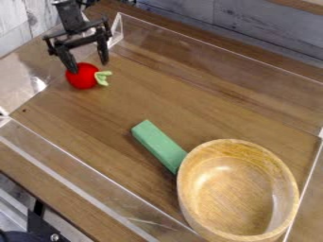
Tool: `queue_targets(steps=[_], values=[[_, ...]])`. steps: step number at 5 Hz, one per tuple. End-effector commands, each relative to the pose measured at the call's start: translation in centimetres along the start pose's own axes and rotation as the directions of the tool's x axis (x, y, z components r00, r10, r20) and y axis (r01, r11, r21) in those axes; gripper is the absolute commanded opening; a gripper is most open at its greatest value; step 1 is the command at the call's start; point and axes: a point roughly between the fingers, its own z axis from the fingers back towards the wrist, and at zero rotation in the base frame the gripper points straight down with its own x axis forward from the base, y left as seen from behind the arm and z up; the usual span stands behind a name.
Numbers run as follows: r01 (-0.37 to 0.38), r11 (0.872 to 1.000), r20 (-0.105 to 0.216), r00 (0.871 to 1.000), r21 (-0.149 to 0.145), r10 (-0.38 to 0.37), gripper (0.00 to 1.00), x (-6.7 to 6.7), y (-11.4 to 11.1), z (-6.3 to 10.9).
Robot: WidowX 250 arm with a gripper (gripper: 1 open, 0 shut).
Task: Move the red object to the right side of the table
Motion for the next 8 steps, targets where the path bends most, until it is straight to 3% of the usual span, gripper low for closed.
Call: queue_targets(steps=[1, 2, 3, 4, 6, 7, 8], values=[[-0.079, 0.996, 0.036, 0.996, -0.032, 0.08, 1.0, 0.4, -0.3, 1.0], [-0.169, 0.984, 0.023, 0.985, -0.056, 0.17, 1.0, 0.5, 0.0, 0.6], [-0.228, 0.971, 0.006, 0.973, -0.071, 0.229, 1.0, 1.8, 1.2, -0.5], [-0.276, 0.958, -0.013, 0.961, -0.08, 0.276, 1.0, 2.0, 1.4, -1.4], [-0.347, 0.934, -0.048, 0.938, -0.078, 0.345, 1.0, 1.5, 1.1, -2.5], [-0.361, 0.929, -0.038, 0.933, -0.084, 0.359, 0.0, 0.4, 0.8, -2.3], [-0.308, 0.947, -0.036, 0.952, -0.089, 0.306, 0.0, -0.1, -0.3, -0.6]])
